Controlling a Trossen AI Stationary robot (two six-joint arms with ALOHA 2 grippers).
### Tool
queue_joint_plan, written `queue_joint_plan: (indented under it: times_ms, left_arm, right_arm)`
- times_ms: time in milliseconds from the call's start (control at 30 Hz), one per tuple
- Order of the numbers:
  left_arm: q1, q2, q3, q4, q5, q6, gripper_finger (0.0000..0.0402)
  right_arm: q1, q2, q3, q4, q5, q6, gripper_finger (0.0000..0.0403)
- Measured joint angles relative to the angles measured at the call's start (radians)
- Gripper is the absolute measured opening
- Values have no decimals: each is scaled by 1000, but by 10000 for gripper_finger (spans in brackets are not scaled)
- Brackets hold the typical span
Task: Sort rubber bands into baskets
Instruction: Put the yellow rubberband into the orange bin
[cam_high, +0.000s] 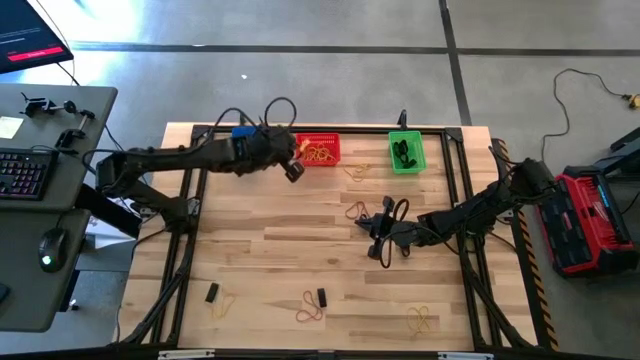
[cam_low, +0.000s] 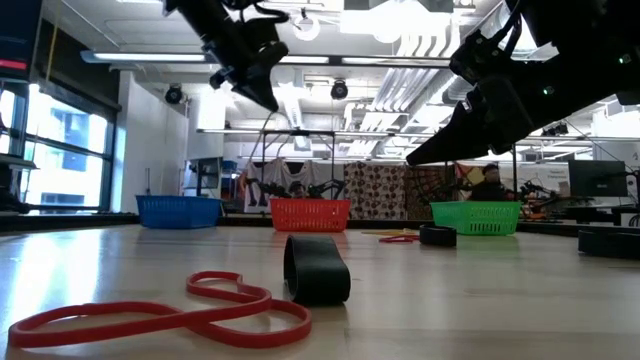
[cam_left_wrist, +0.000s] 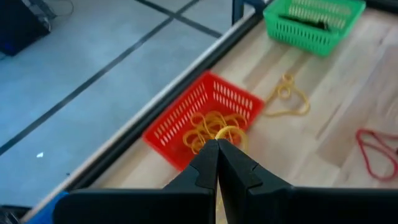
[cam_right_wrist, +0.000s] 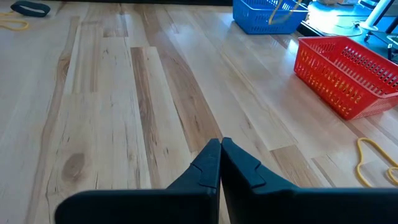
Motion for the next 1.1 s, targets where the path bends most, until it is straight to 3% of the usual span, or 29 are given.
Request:
queue_joint_plan:
  times_ms: [367,800,1100]
  left_arm:
    - [86,29,79,69,79,51,0]
    - [153,314,288,70,135,122,0]
    - [199,433,295,55,156,121,0]
  right_arm:
    - [0,0,0,0,0,0,0]
    - [0,0,0,0,0,-1,0]
    - [0,0,0,3,0,-19,0]
